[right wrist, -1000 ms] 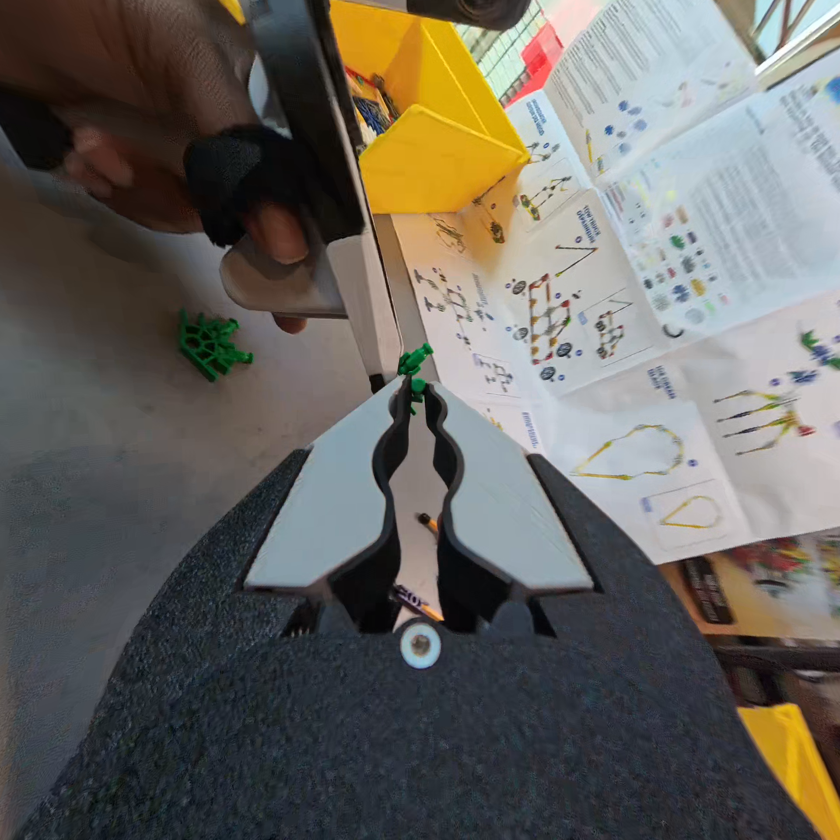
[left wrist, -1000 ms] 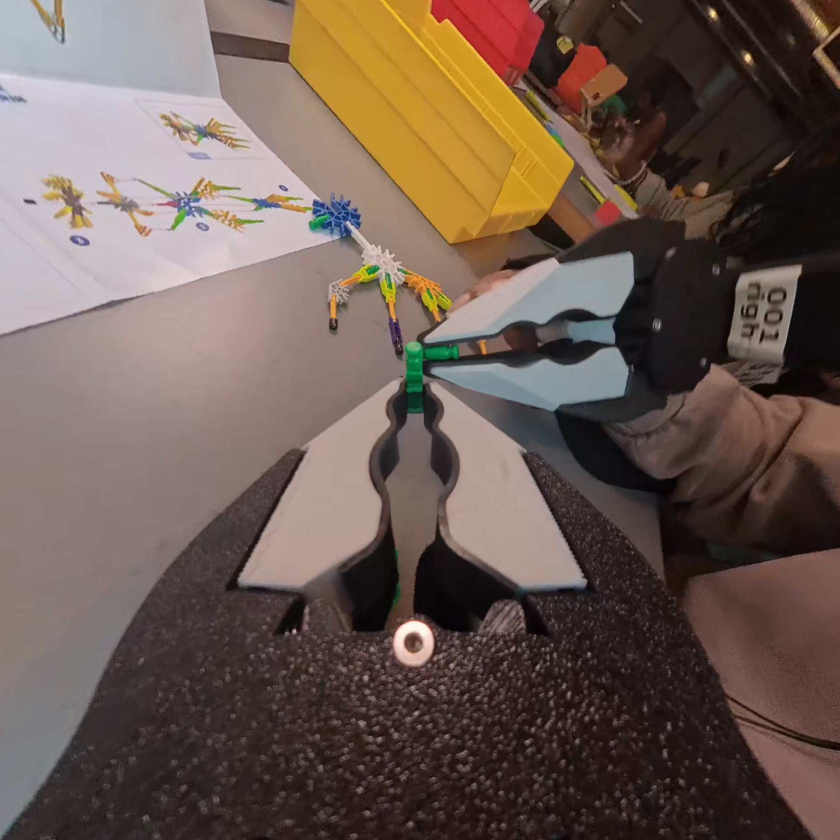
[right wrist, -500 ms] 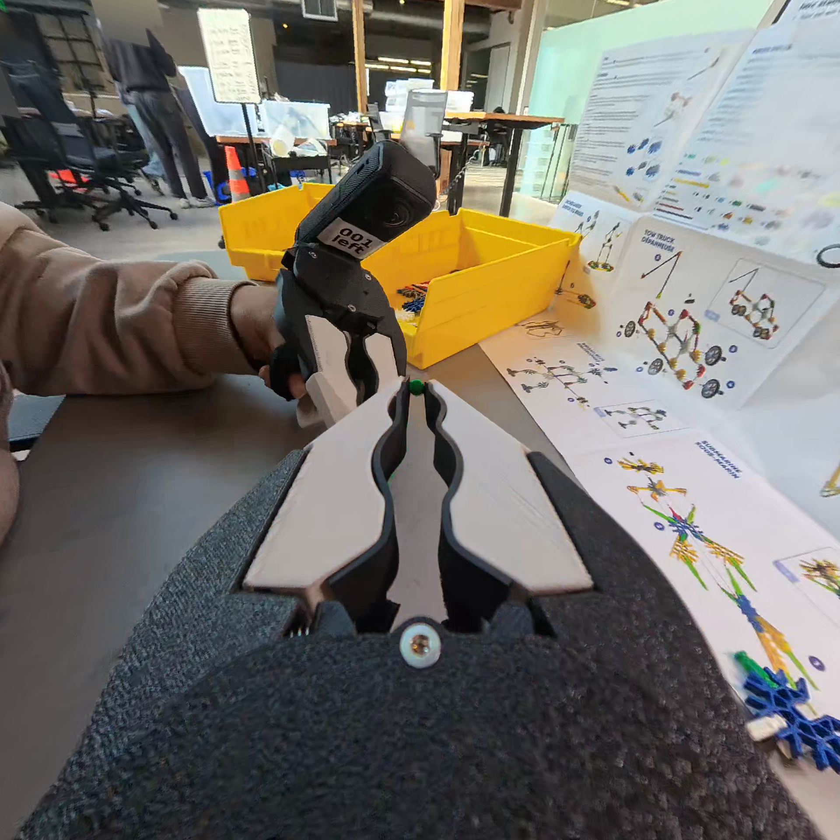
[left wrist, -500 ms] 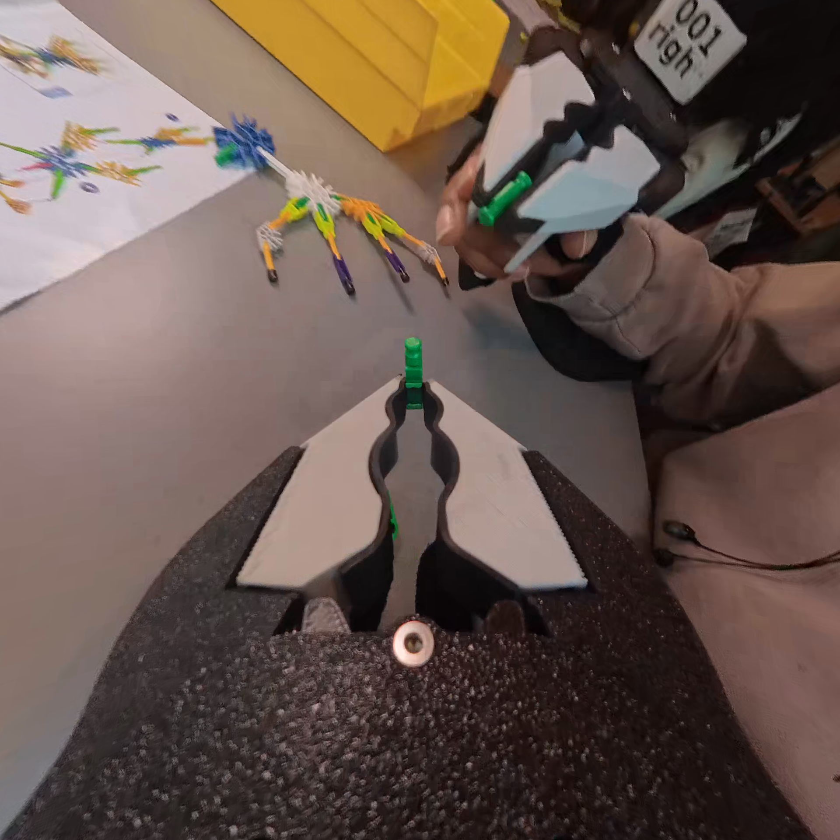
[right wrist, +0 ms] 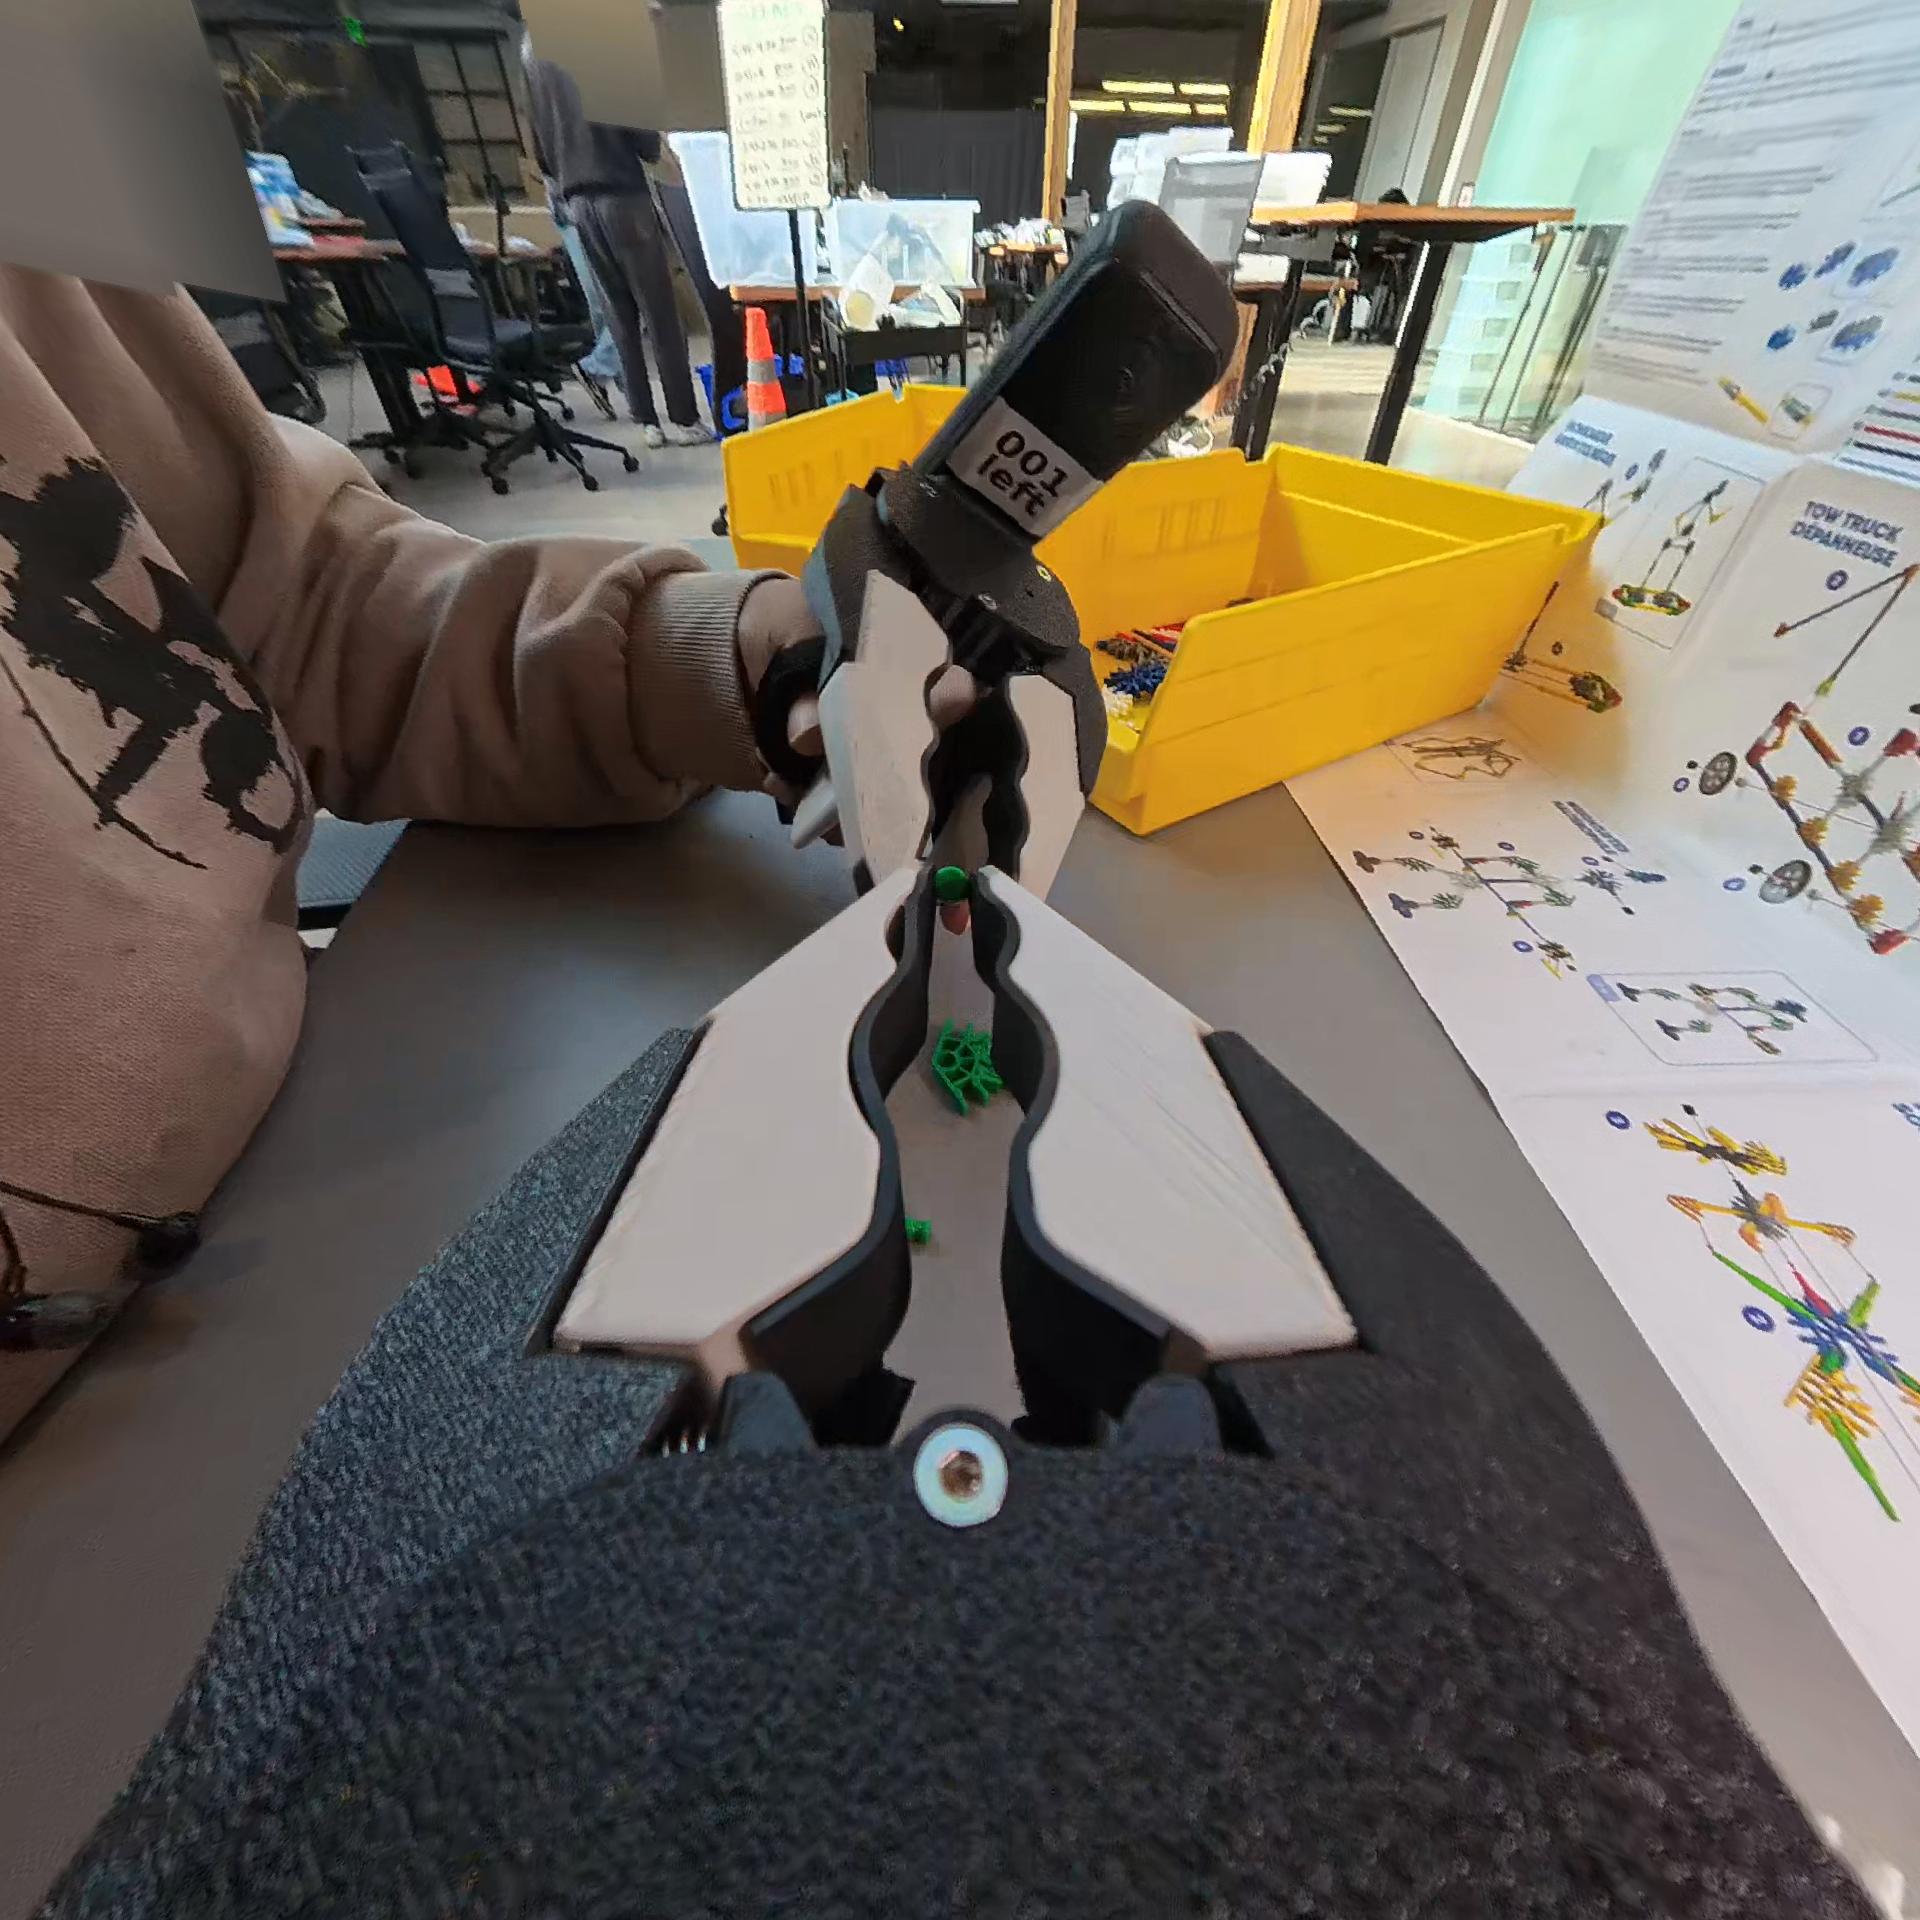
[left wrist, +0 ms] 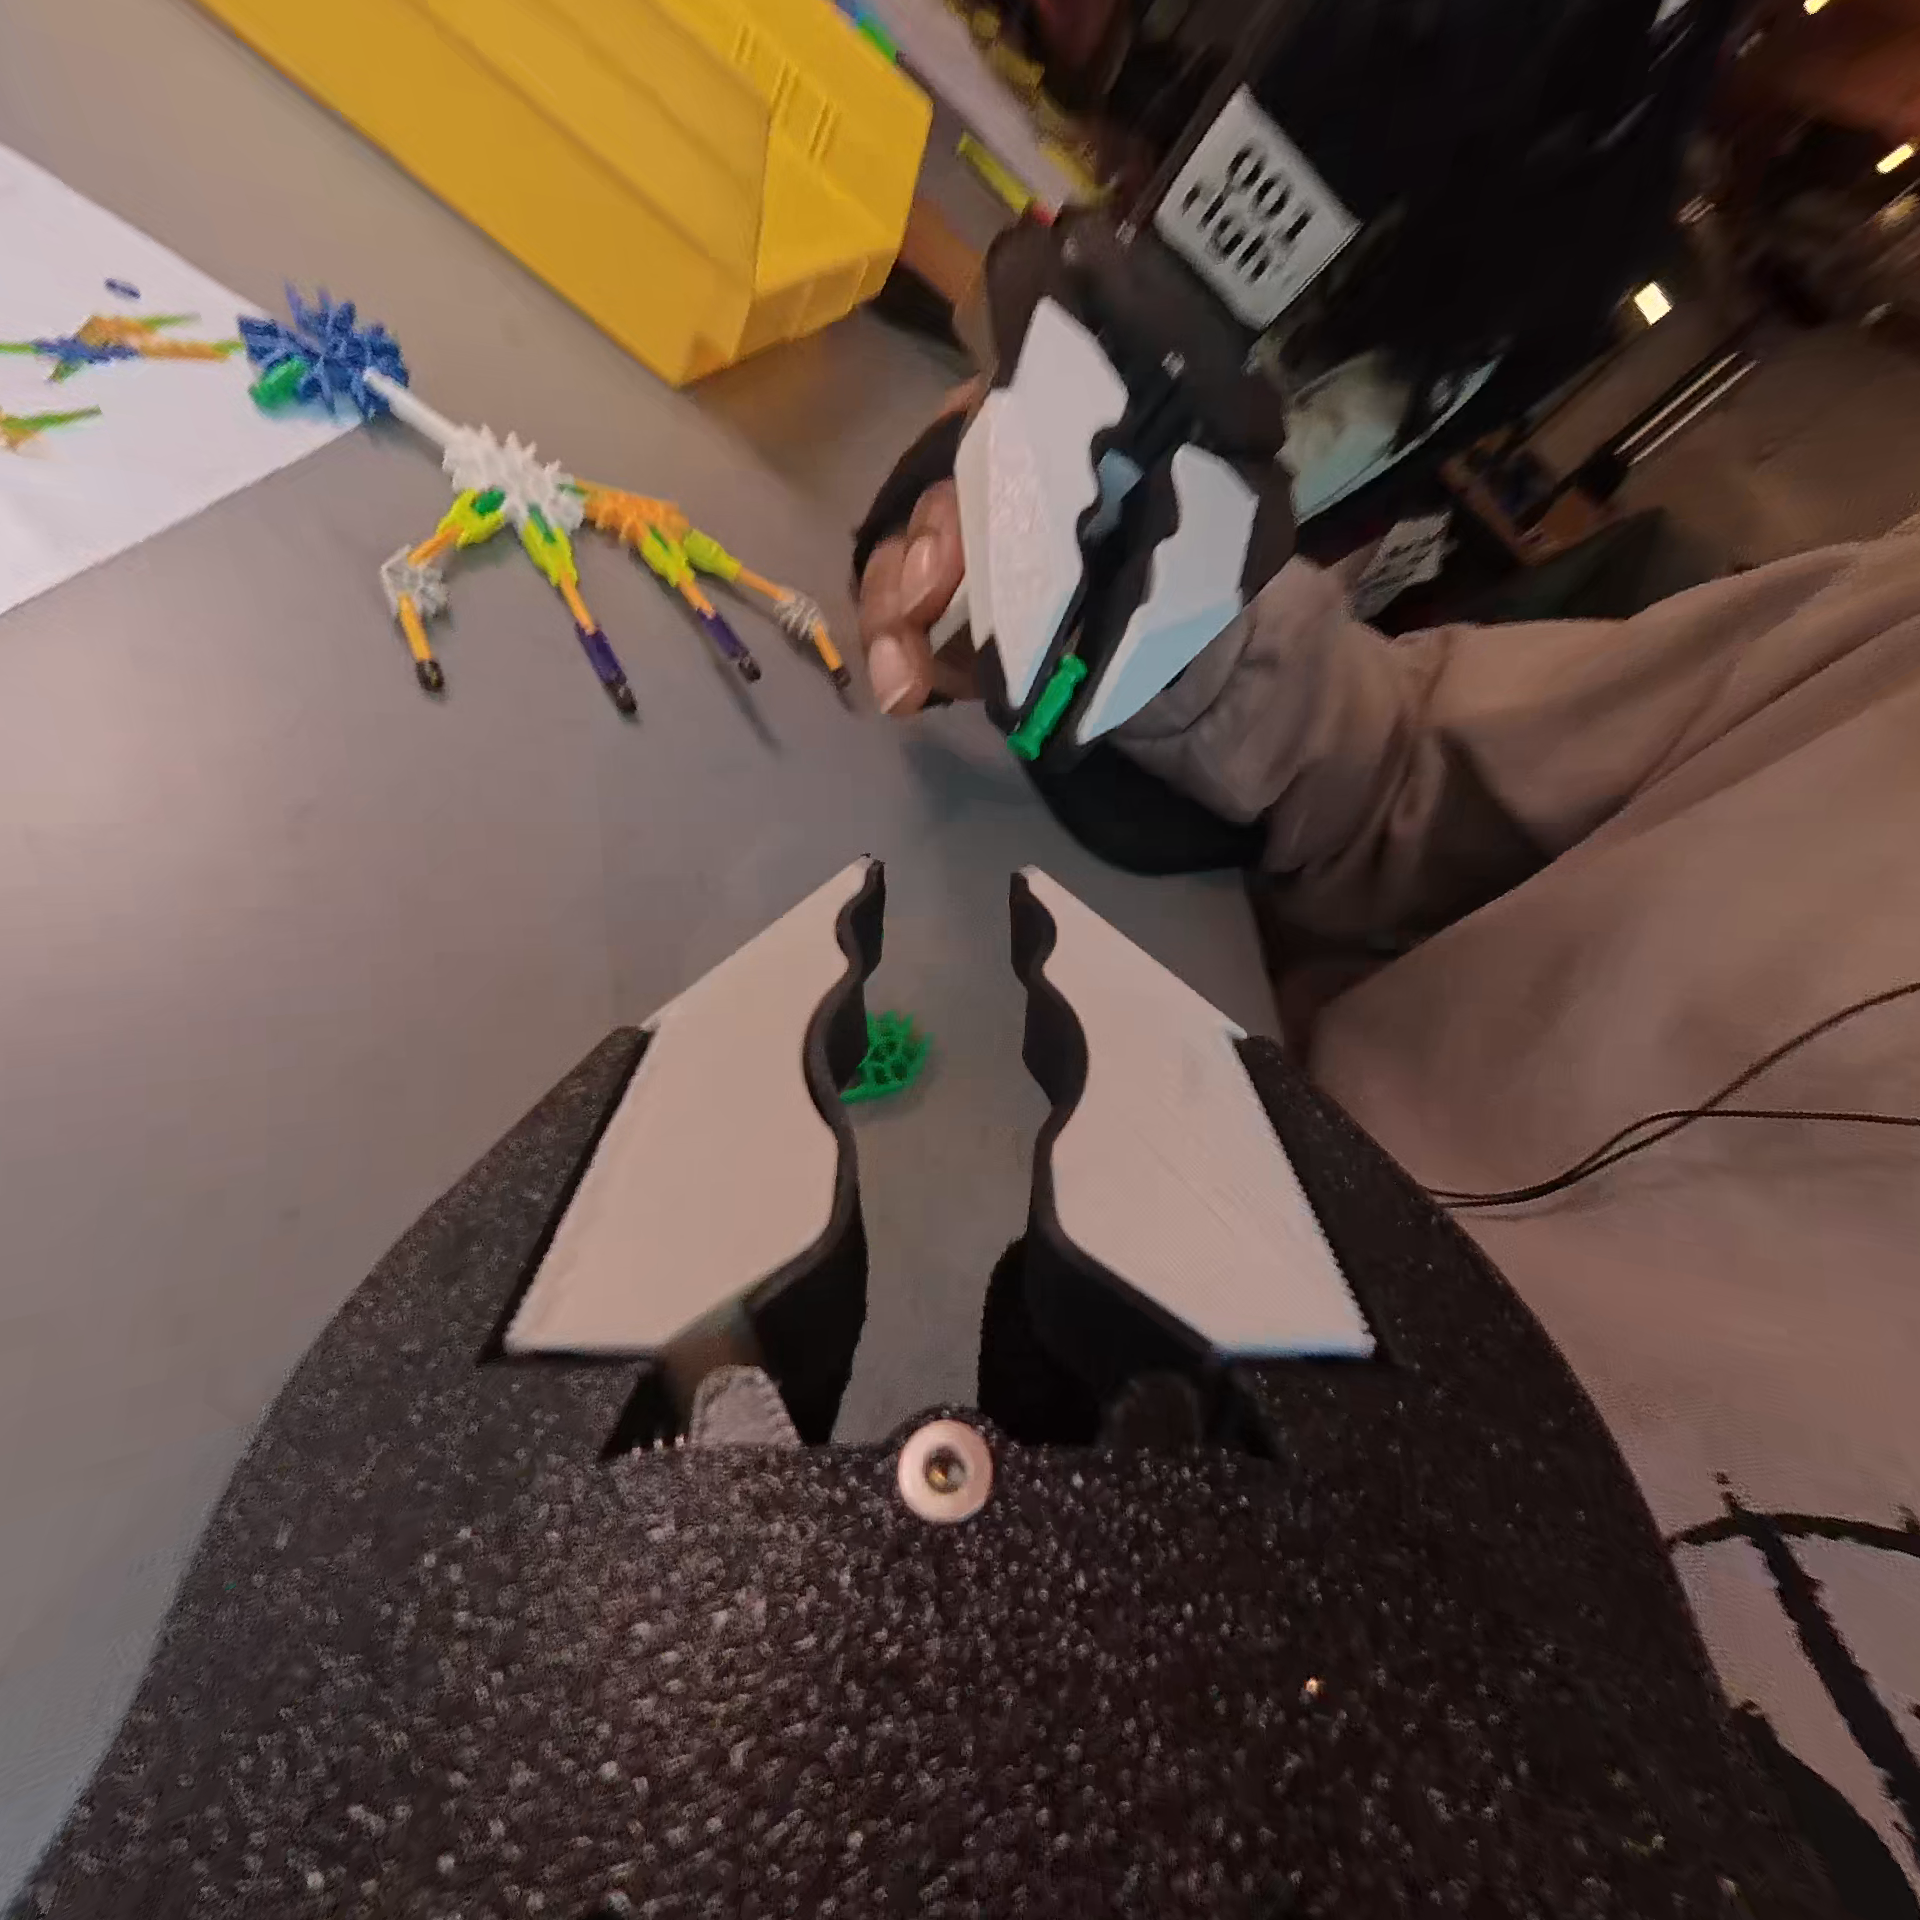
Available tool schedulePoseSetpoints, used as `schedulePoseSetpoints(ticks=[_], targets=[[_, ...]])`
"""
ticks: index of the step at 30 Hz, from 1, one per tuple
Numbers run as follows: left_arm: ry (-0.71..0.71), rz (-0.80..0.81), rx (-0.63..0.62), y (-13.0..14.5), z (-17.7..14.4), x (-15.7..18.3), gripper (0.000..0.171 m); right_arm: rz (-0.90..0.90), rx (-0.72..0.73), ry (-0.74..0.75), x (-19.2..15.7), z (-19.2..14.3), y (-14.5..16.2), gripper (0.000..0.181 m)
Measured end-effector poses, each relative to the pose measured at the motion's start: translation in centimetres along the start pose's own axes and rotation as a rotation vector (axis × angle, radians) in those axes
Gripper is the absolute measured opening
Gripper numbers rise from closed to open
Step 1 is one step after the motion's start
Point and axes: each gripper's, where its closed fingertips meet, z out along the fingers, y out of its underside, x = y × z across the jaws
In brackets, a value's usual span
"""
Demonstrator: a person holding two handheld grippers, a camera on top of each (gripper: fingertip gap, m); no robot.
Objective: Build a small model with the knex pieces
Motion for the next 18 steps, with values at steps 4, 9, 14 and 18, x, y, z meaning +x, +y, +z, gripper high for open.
schedulePoseSetpoints(ticks=[4,9,14,18], targets=[[0.273,-0.109,0.191,-2.9,-1.3,3.4,0.02,-0.028,0.113,-0.068,-1.5,-0.2,-1.7,0.005],[0.389,-0.193,0.195,-2.8,-0.6,4.8,0.015,-0.13,0.147,-0.05,-2.2,-0.1,-2.5,0.005],[0.473,-0.291,0.235,-3.3,-0.6,5.1,0.008,-0.205,0.145,-0.022,-2.3,-0.3,-2.7,0.004],[0.512,-0.325,0.244,-3.3,-0.6,5.3,0.005,-0.311,0.111,0.013,-2.5,-0.5,-2.7,0.004]])
